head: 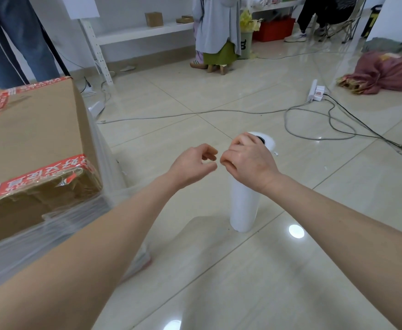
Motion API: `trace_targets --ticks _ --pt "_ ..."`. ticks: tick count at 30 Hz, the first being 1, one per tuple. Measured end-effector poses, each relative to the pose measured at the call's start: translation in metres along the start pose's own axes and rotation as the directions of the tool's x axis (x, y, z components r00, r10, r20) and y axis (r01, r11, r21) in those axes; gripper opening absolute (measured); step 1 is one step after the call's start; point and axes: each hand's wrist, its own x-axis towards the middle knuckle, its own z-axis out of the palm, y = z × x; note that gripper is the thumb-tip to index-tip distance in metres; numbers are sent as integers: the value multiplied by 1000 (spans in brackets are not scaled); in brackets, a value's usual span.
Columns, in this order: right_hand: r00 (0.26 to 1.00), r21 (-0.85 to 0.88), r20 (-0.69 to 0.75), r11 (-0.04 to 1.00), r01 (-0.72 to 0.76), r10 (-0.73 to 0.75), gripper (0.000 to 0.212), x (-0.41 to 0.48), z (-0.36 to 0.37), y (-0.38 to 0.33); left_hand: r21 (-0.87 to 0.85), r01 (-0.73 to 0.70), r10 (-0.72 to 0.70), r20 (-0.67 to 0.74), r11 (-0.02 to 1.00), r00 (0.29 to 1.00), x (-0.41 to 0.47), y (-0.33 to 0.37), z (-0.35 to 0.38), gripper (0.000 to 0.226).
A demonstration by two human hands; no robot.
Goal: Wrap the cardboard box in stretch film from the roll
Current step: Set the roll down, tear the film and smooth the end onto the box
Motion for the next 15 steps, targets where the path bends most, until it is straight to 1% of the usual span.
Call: trace_targets --ticks 1,2,4,6,7,8,10,11,13,15 --pt "1000 10 -5 1000 -14 14 10 1 0 0 69 -53 51 38 996 998 -2 1 1 46" --pt "999 9 7 999 -32 32 13 1 1 0 159 -94 87 55 983 995 -3 1 3 49" --pt "997 -8 43 998 -58 59 20 0 2 1 344 -126 122 33 930 992 -5 1 7 44" --pt "994 -17 84 997 -72 74 21 -1 1 1 429 -96 127 -45 898 991 -6 1 11 29" --pt "991 -9 111 997 -80 80 21 -1 1 2 411 -71 115 -82 909 990 -7 0 12 21" --pt "986 -4 145 996 -84 84 22 -1 1 3 355 -46 89 -104 934 991 -8 -2 13 17" --pt "970 -41 229 997 -68 75 31 -1 -1 4 197 -16 36 -97 980 995 -9 -6 12 14" --pt "964 -68 259 997 -48 64 35 -2 -1 4 144 -16 29 -86 989 996 -10 -7 11 12" --pt "954 -116 297 993 -18 52 42 -2 -3 3 92 -30 37 -72 995 997 -11 -10 10 10" --pt "936 -176 347 984 10 53 44 -1 -4 1 36 -43 46 -71 998 996 -10 -13 11 8"
